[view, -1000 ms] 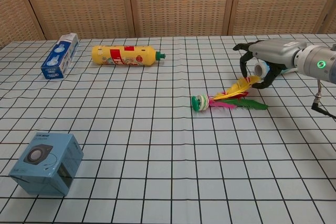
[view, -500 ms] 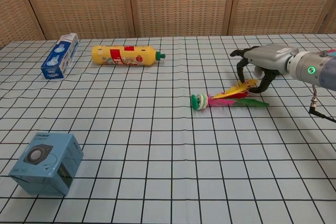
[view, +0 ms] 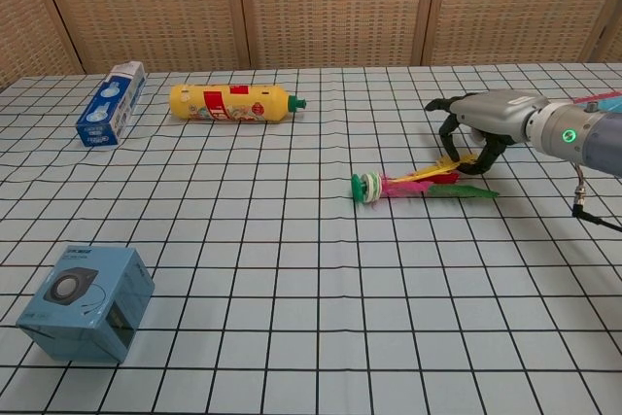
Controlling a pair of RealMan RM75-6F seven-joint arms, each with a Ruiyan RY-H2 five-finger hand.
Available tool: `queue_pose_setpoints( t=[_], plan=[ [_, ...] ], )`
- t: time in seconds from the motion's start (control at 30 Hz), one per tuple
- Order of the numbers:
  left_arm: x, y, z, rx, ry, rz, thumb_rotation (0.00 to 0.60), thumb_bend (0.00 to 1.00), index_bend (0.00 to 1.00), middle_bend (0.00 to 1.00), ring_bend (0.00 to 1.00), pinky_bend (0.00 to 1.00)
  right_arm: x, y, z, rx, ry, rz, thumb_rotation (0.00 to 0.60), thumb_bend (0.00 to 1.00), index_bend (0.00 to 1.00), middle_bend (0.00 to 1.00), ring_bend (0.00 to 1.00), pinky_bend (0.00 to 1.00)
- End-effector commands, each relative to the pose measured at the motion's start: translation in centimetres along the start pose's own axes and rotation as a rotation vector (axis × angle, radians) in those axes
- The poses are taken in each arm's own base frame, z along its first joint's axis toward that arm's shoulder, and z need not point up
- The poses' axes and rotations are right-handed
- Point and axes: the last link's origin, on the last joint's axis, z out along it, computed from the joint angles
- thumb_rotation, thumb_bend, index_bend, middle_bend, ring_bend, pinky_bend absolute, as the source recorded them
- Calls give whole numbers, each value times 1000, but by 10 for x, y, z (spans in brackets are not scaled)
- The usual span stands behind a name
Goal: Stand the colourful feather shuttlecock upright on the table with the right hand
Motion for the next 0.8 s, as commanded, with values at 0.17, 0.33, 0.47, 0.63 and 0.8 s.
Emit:
queue_pose_setpoints(
  t=[0.17,0.33,0.47,0.63,0.8],
  plan=[
    [0,0,0,0,0,0,600,0,0,0,0,0,6,-2,0,16,52,6,600,578,693,52,0,0],
    [0,1,0,-5,-3,-6,600,0,0,0,0,0,21,-2,-4,52,115,-7,600,579,716,62,0,0],
    [1,1,-2,-9,-2,-11,600,0,0,0,0,0,35,-2,-10,85,168,-22,600,581,720,69,0,0],
    [3,2,-5,-24,-2,-22,600,0,0,0,0,0,73,-8,-25,174,294,-124,600,583,724,76,0,0],
    [6,3,-8,-39,3,-34,600,0,0,0,0,0,102,-17,-40,231,339,-212,600,584,728,77,0,0]
  ],
)
